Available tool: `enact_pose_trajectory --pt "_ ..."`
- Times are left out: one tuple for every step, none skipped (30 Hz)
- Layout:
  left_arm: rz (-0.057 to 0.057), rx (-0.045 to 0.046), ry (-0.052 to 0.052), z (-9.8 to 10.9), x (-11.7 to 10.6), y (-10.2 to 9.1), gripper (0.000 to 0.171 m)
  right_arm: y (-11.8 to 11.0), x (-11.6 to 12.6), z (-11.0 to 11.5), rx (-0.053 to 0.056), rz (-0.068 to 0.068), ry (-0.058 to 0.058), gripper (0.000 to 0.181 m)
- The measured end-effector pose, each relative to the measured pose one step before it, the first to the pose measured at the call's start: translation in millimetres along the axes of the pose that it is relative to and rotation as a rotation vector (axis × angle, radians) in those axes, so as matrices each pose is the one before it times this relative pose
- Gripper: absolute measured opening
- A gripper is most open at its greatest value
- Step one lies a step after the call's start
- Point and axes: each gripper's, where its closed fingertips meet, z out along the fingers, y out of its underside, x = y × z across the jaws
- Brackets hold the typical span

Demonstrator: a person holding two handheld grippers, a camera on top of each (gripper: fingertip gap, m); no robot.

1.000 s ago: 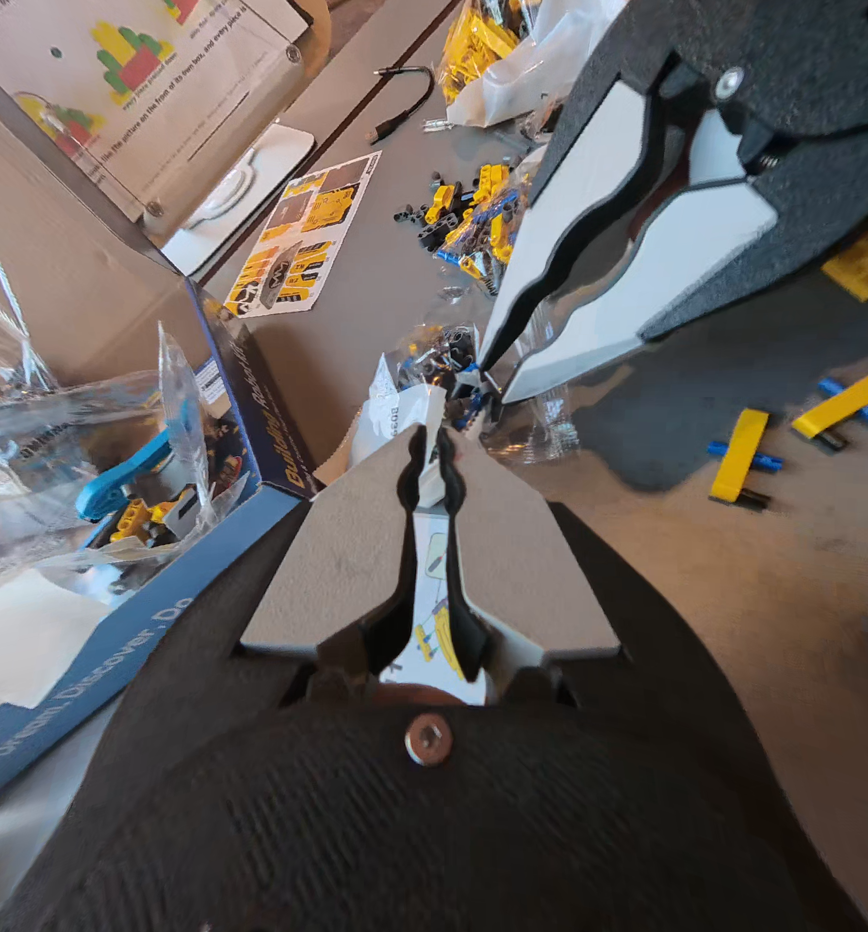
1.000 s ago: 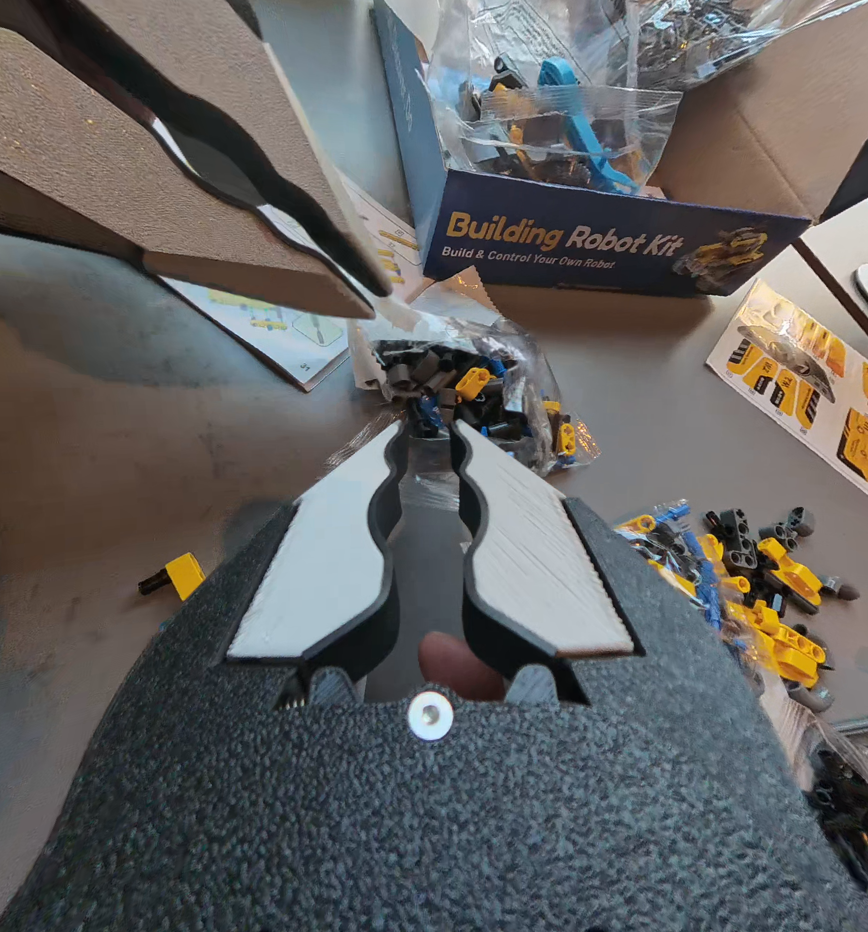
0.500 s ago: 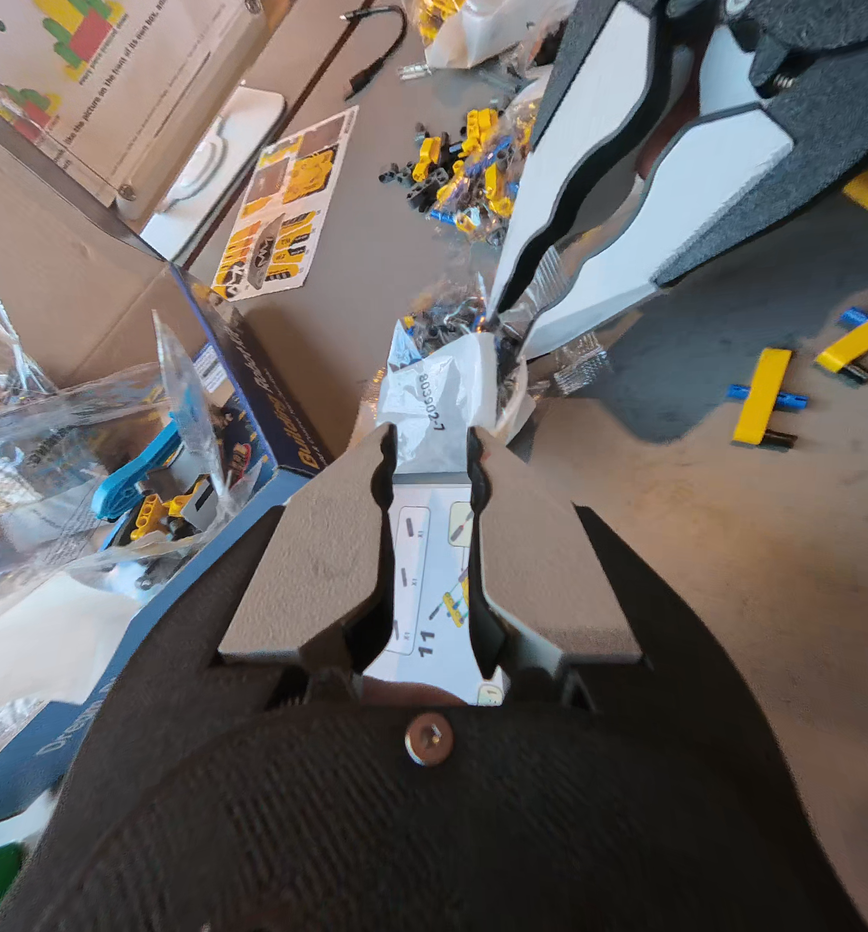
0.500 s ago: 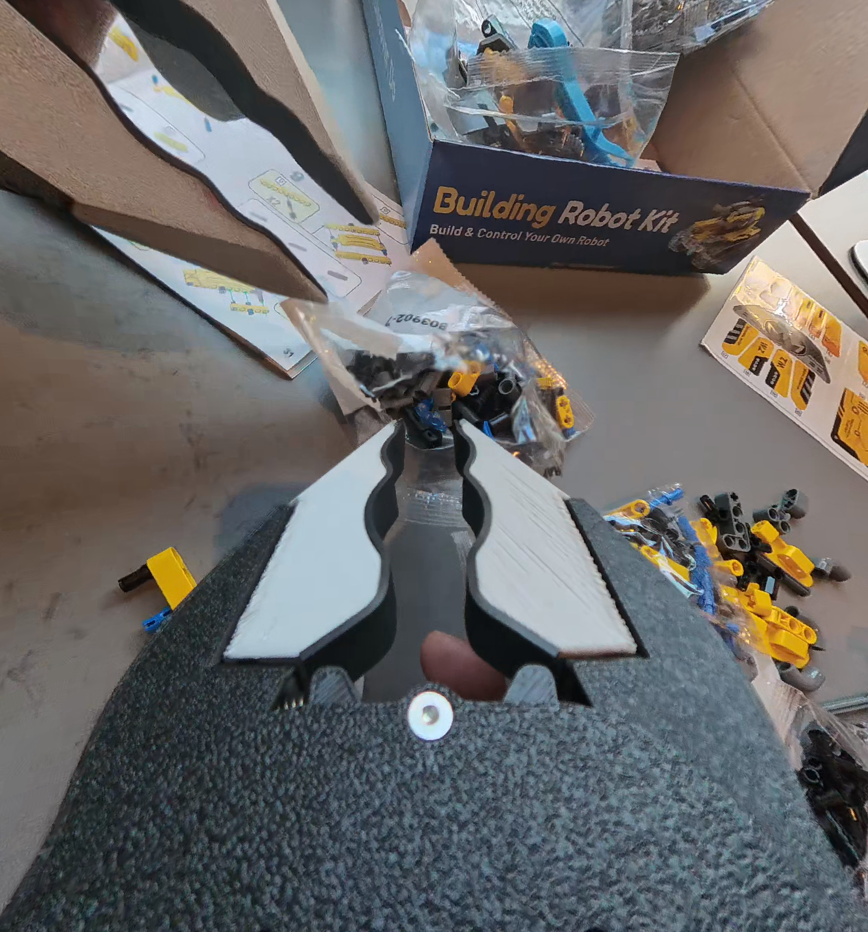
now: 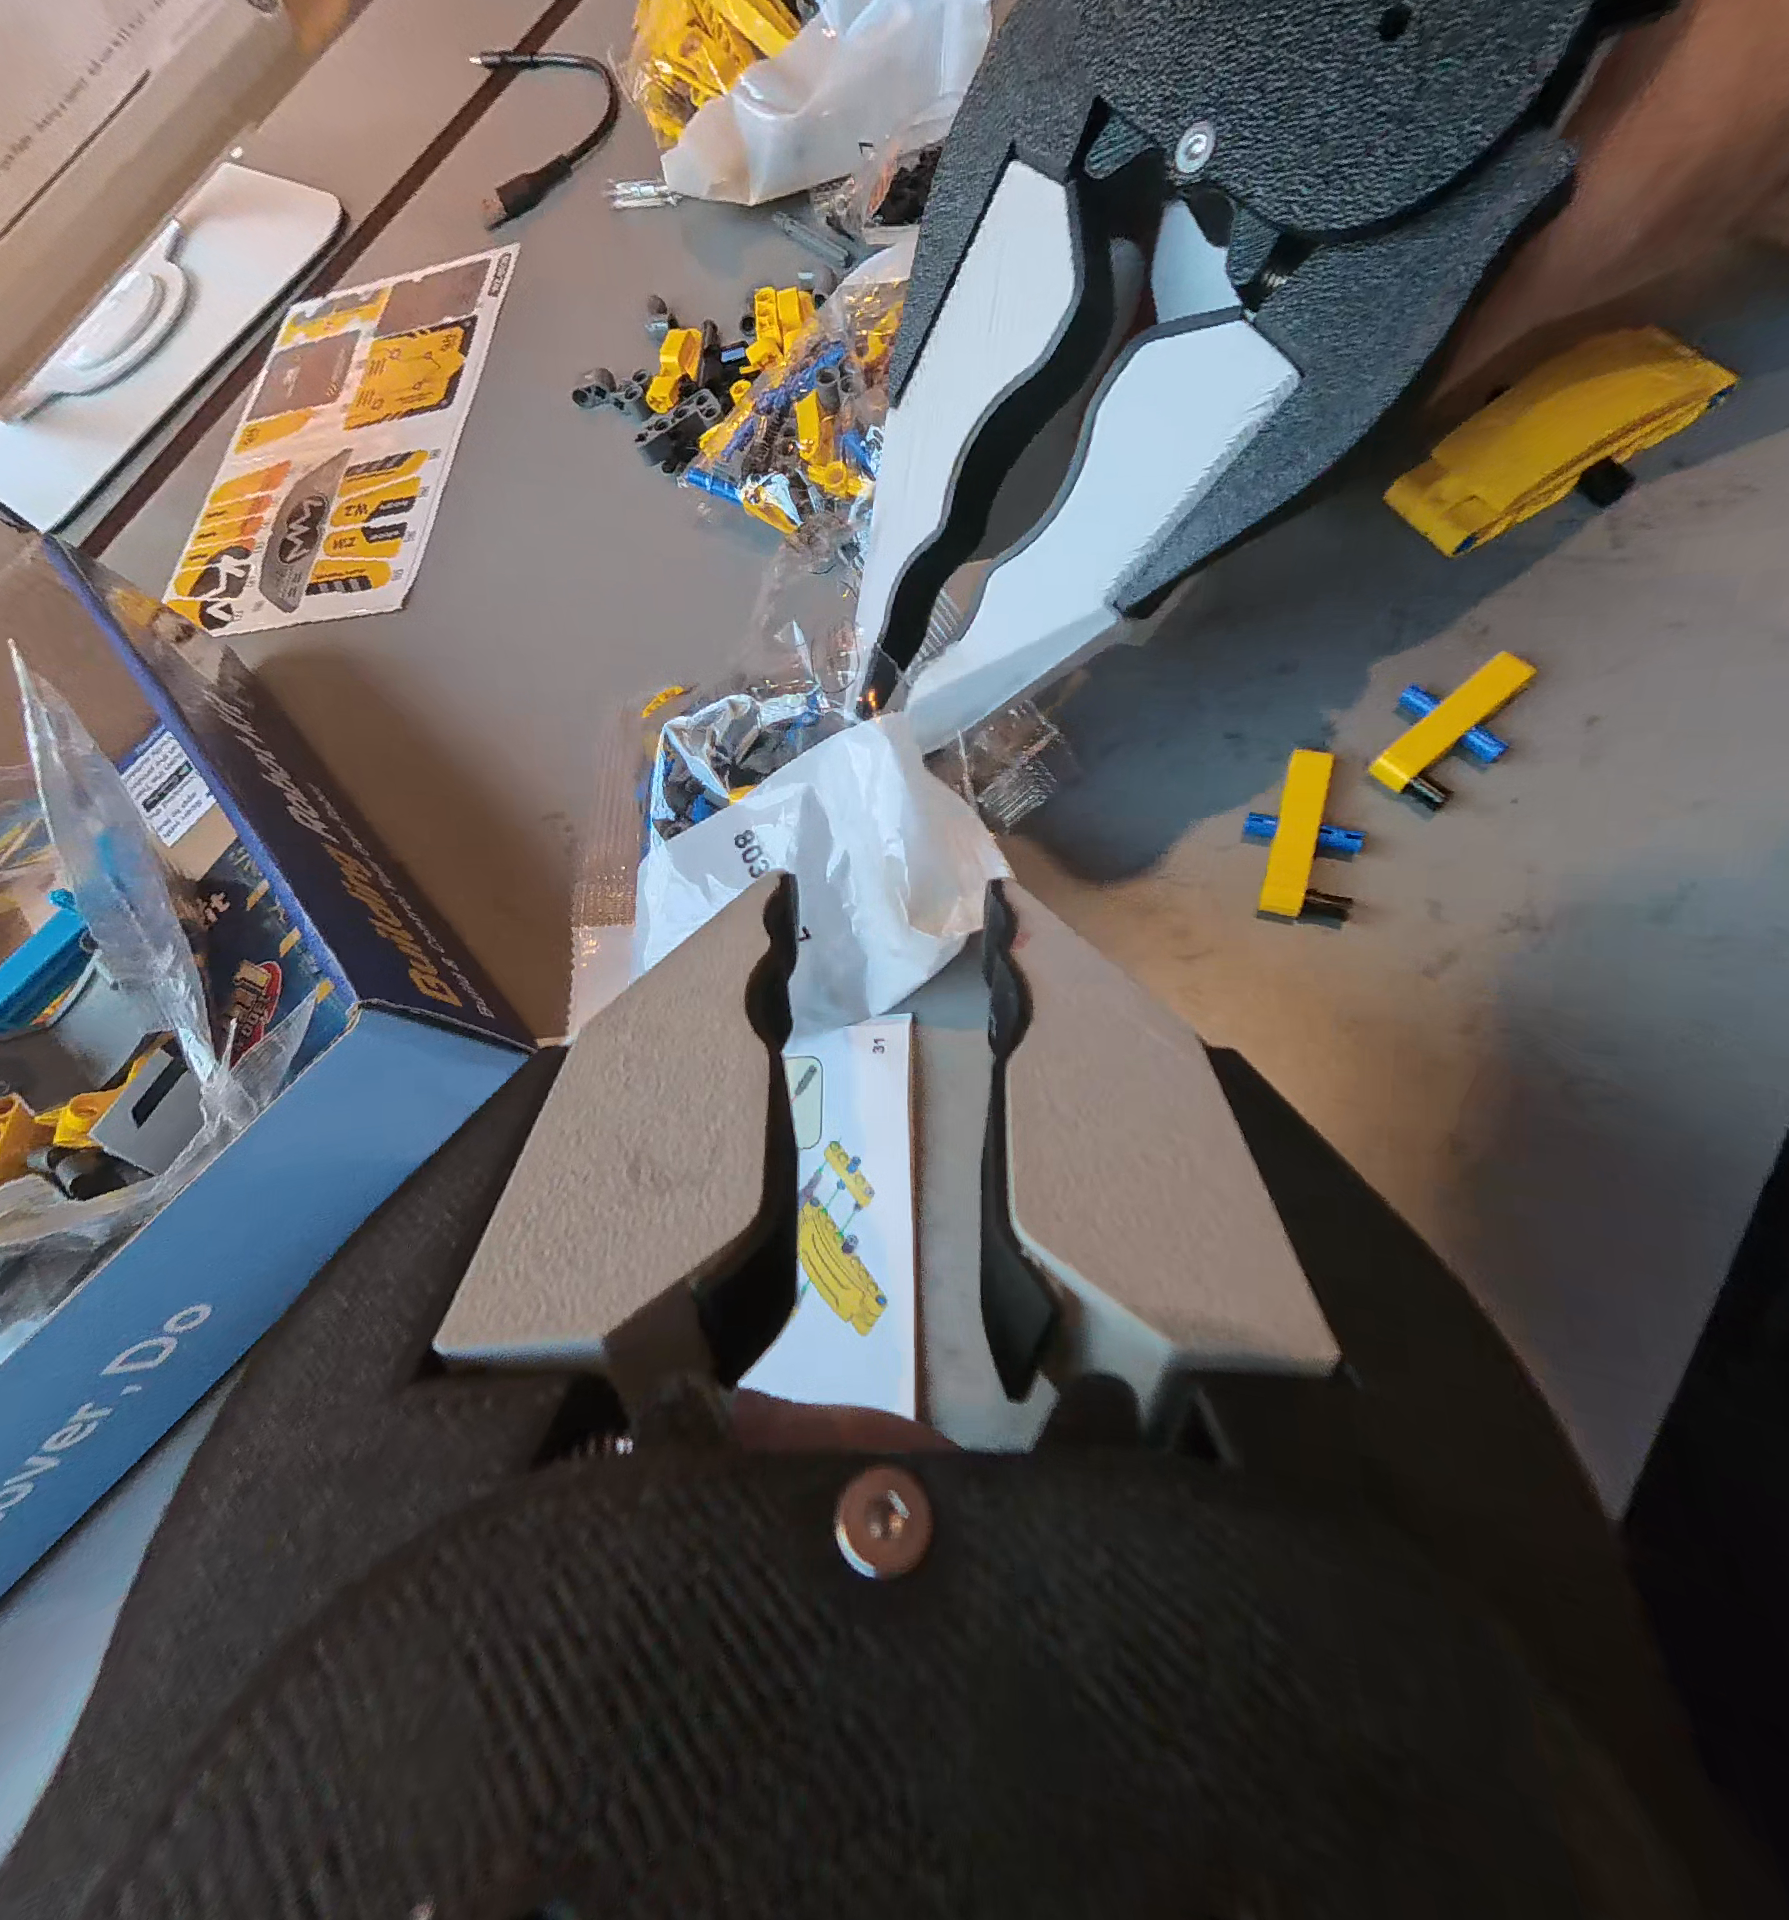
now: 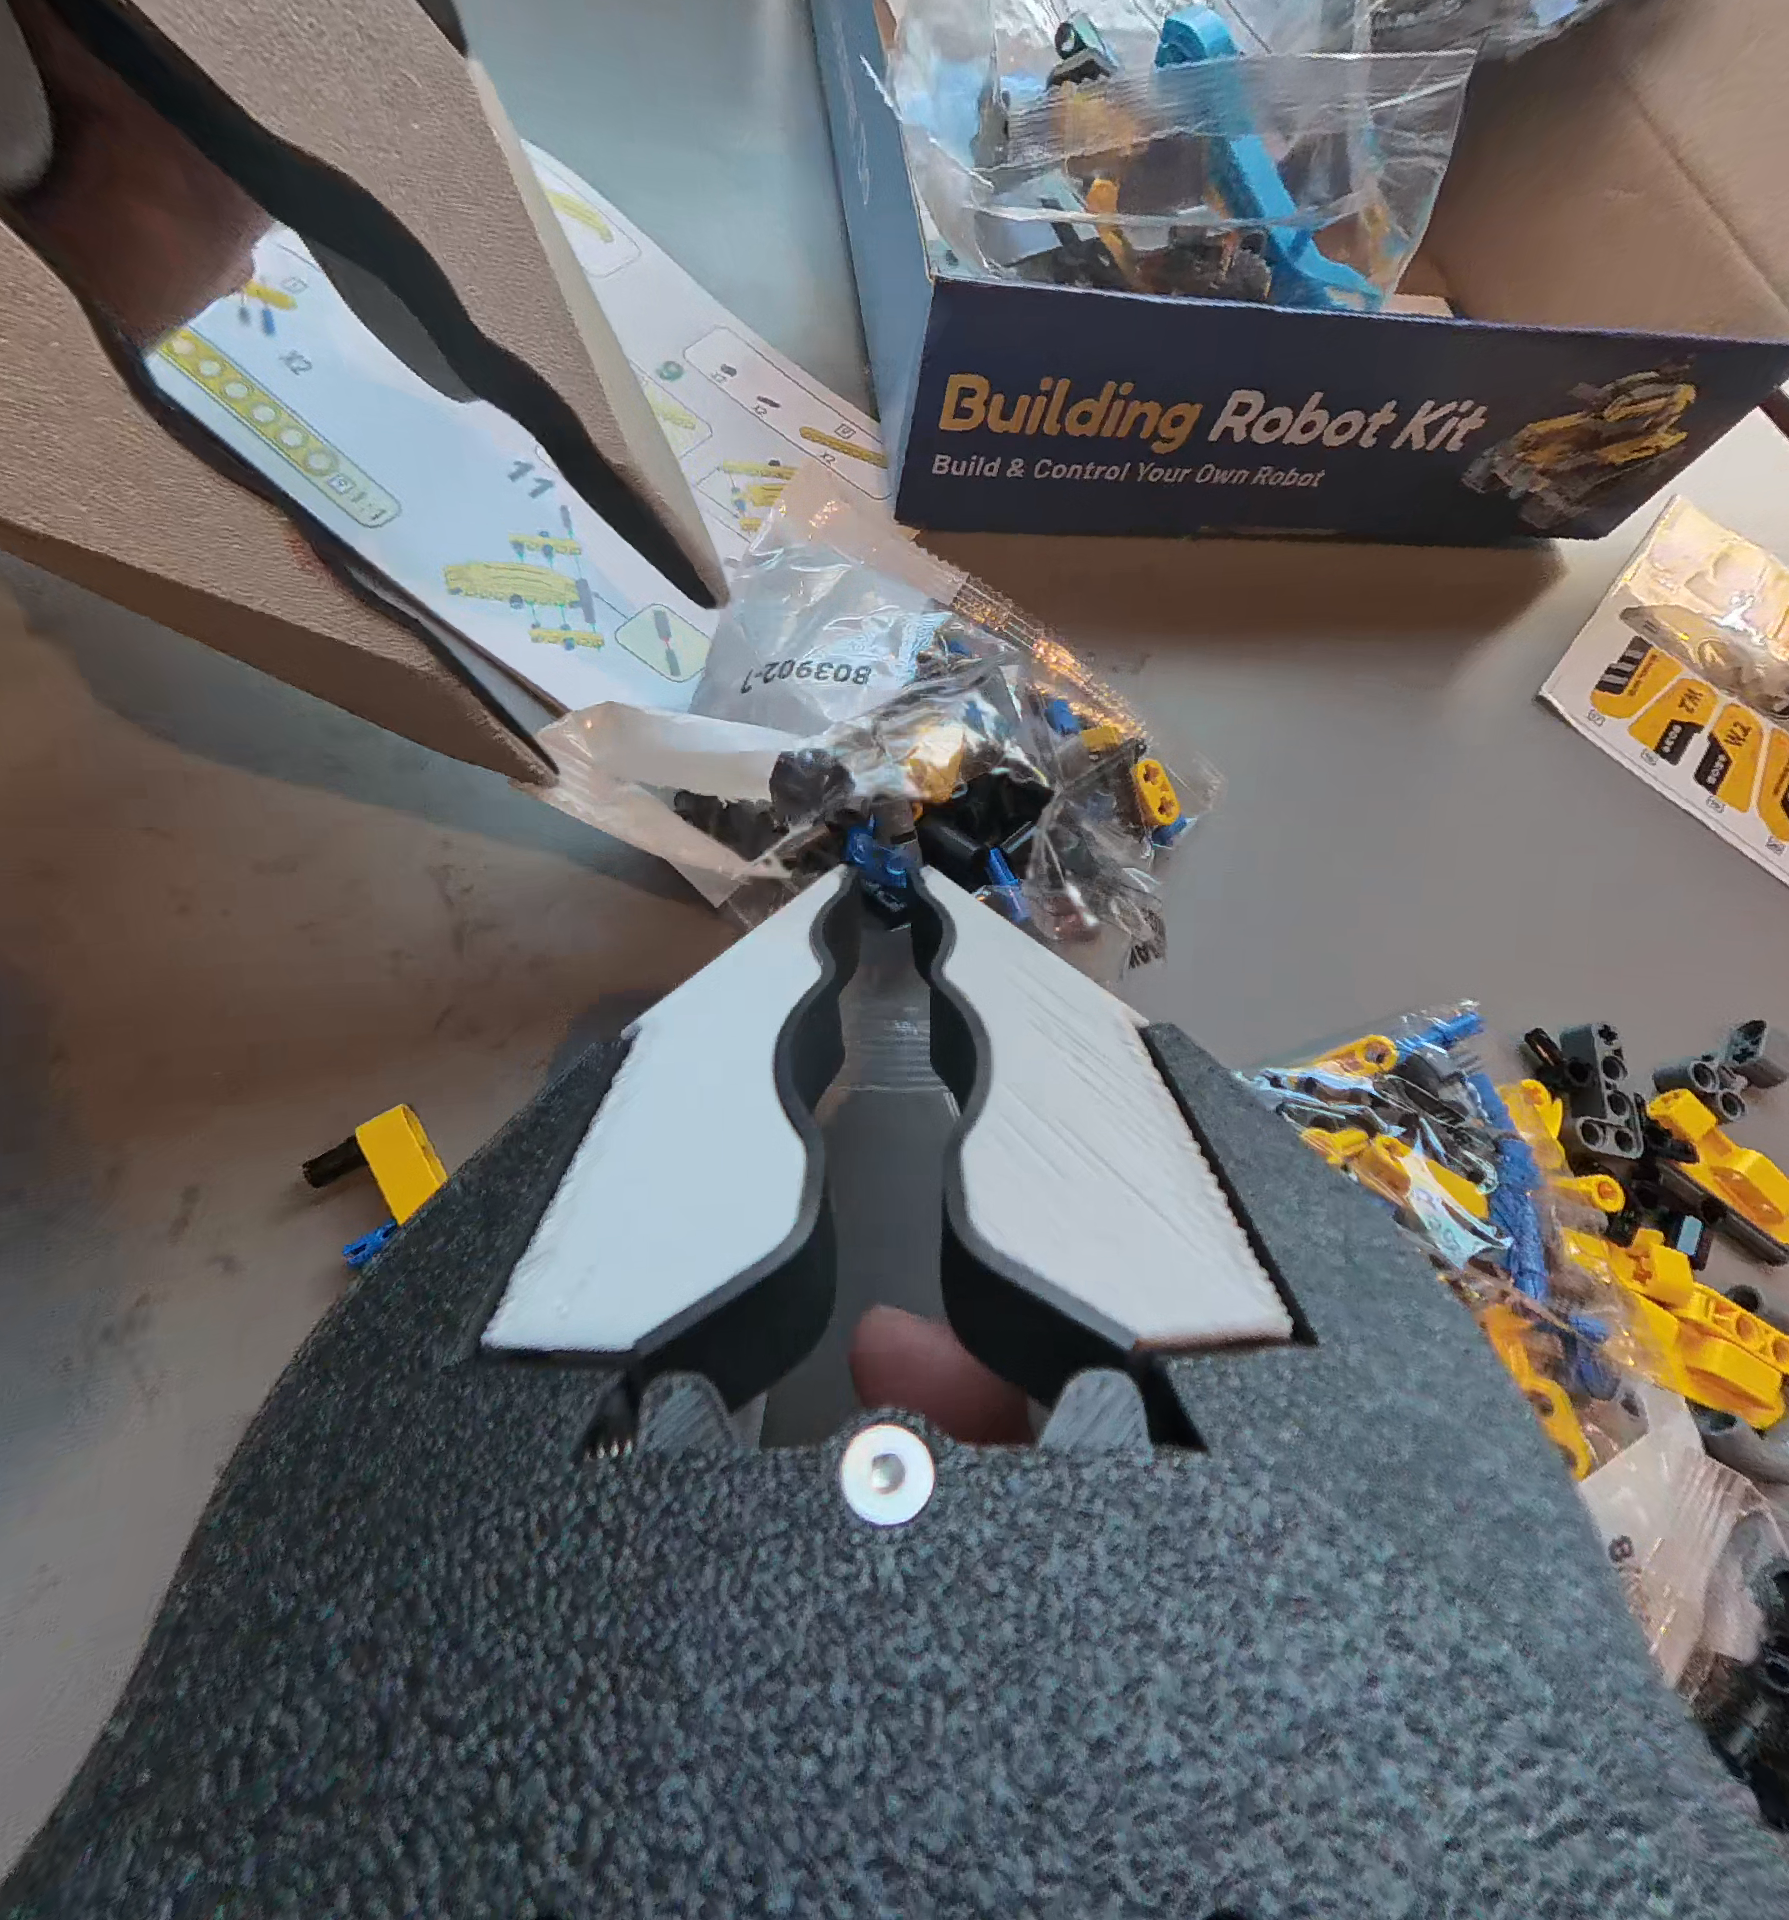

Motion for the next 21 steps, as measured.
enact_pose_trajectory --pt "-0.0057 -0.00198 0.0045 -1.69 0.86 0.38 0.033 -0.19 0.97 -0.21 0.0022 0.0115 -0.0021 0.008" --pt "-0.0037 -0.00263 0.0037 -1.73 1.21 0.55 0.033 -0.22 1.44 -0.27 0.0021 0.0098 0.0032 0.008" --pt "0.0021 -0.00285 0.0108 -1.41 2.94 0.88 0.038 0.05 1.15 0.01 -0.0001 0.0072 0.0039 0.008" --pt "0.0042 -0.00585 0.0075 -0.55 3.06 1.41 0.041 0.18 0.60 0.26 -0.0017 0.0033 0.0020 0.006" --pt "0.0063 -0.00740 -0.0028 0.79 1.57 1.87 0.041 0.16 -0.69 0.24 -0.0018 -0.0027 -0.0023 0.005" --pt "0.0092 -0.01263 -0.0027 2.29 1.48 3.12 0.041 -0.12 -1.77 0.23 -0.0011 -0.0043 -0.0066 0.004" --pt "0.0121 -0.01904 -0.0068 3.42 0.54 4.12 0.040 -0.24 -2.12 0.26 -0.0003 -0.0032 -0.0072 0.004" --pt "0.0152 -0.01753 -0.0306 3.16 -3.41 3.50 0.030 -0.43 -2.13 0.30 0.0000 -0.0036 -0.0068 0.004" --pt "0.0160 -0.00492 -0.0447 1.48 -5.78 0.97 0.016 -0.30 -1.74 0.31 0.0001 -0.0042 -0.0050 0.004" --pt "0.0171 0.00711 -0.0264 -0.08 -3.84 -1.06 0.008 -0.08 -0.50 0.06 -0.0003 -0.0061 0.0020 0.003" --pt "0.0108 0.01072 -0.0091 -0.89 -2.58 -1.63 0.004 -0.54 -0.84 -0.30 0.0038 -0.0059 -0.0015 0.003" --pt "0.0059 0.00301 -0.0054 -1.02 -3.59 0.08 0.003 -1.14 -1.53 -0.56 0.0076 -0.0041 -0.0081 0.003" --pt "0.0007 -0.00305 0.0013 -1.07 -4.12 2.06 0.002 -1.31 -2.13 -0.82 0.0088 -0.0016 -0.0121 0.004" --pt "-0.0113 -0.00012 0.0090 -1.37 -4.60 2.82 0.002 -1.37 -1.17 -0.97 0.0072 0.0009 -0.0070 0.005" --pt "-0.0204 0.00804 0.0202 -1.76 -4.36 2.92 0.000 -1.69 0.15 -1.29 0.0080 -0.0001 0.0010 0.005" --pt "-0.0200 0.02141 0.0419 -2.31 -2.07 2.01 0.000 -2.48 0.30 -1.54 0.0111 -0.0016 0.0029 0.007" --pt "-0.0158 0.03106 0.0514 -2.83 -0.39 1.35 0.000 -3.02 -0.15 -1.60 0.0128 -0.0012 0.0017 0.009" --pt "-0.0071 0.02413 0.0428 -2.88 -1.08 2.72 0.000 -3.44 -1.16 -1.59 0.0145 -0.0038 -0.0012 0.010" --pt "0.0053 0.01539 0.0435 -2.99 0.18 3.86 0.000 -3.56 -2.05 -1.53 0.0146 -0.0079 -0.0018 0.010" --pt "0.0147 0.01980 0.0448 -3.26 1.56 3.51 0.000 -3.52 -1.59 -1.21 0.0131 -0.0117 0.0041 0.011" --pt "0.0089 0.01707 0.0226 -2.92 -1.50 3.81 0.000 -2.77 -1.14 -1.06 0.0086 -0.0149 0.0067 0.011"
